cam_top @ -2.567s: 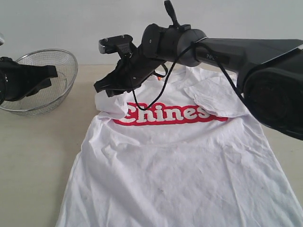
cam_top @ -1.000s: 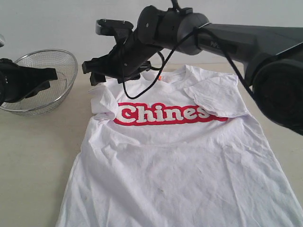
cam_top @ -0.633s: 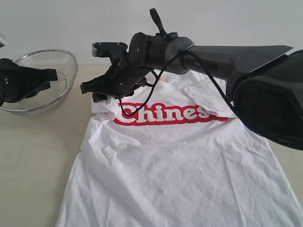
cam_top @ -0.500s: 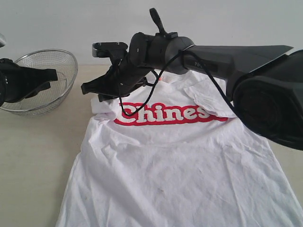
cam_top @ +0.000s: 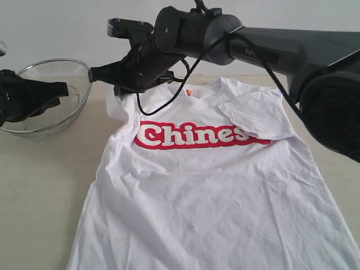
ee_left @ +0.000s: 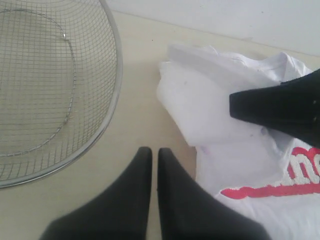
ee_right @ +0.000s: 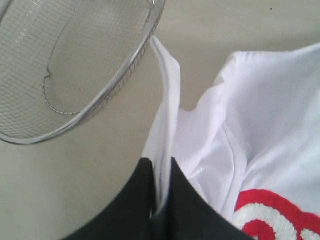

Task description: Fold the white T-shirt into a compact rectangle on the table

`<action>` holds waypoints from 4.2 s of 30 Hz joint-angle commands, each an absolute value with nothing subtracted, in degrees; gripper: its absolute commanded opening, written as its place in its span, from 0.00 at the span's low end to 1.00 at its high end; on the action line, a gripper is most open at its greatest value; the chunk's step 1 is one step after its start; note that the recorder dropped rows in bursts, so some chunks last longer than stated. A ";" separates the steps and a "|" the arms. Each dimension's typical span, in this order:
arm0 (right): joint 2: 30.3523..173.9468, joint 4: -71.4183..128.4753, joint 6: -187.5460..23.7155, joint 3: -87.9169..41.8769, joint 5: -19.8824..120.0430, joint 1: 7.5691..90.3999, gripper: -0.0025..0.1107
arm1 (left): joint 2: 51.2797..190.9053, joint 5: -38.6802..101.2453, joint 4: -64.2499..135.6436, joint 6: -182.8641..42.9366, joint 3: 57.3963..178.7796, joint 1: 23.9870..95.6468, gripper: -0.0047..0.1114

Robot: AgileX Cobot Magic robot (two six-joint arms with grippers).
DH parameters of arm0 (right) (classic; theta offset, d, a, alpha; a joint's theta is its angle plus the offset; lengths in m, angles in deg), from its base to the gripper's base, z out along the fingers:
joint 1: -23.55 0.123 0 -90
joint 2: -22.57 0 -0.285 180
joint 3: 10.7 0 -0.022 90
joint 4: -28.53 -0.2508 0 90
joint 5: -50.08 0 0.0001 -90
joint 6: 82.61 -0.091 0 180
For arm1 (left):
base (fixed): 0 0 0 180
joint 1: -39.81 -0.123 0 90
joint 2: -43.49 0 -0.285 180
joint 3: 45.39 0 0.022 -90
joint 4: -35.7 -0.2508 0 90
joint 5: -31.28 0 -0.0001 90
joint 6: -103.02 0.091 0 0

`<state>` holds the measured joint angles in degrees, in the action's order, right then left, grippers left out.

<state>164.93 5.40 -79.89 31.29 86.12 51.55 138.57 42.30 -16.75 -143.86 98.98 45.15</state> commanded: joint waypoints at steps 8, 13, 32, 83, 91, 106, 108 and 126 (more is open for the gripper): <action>163.55 7.40 -91.76 28.92 82.58 51.27 0.02 | 138.65 42.21 -17.74 -144.29 98.78 45.02 0.08; 163.55 8.02 -95.02 23.91 78.43 51.27 0.02 | 138.65 42.12 -17.74 -144.29 98.78 45.02 0.08; 163.55 8.06 -102.16 18.47 69.79 47.94 0.02 | 138.65 42.11 -17.74 -144.29 98.78 45.02 0.08; 163.05 17.89 -103.29 8.70 71.79 47.08 0.68 | 138.65 42.28 -17.74 -144.73 98.67 45.02 0.08; 156.77 21.89 -100.33 8.70 78.24 43.22 0.35 | 138.50 43.67 -17.99 -145.70 98.09 45.02 0.08; 151.02 2.16 -72.36 8.80 84.61 36.09 0.02 | 135.98 56.02 -57.51 -185.63 97.96 45.24 0.08; 151.02 -9.97 -61.11 8.80 86.53 33.62 0.02 | 135.98 57.73 -57.76 -185.63 97.96 45.24 0.08; 175.51 -30.68 -56.30 45.71 109.53 32.85 0.02 | 135.98 58.53 -57.92 -186.51 97.96 45.24 0.08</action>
<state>171.73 -30.60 -54.92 39.48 108.27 32.00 136.30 58.63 -57.36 -185.97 98.27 45.15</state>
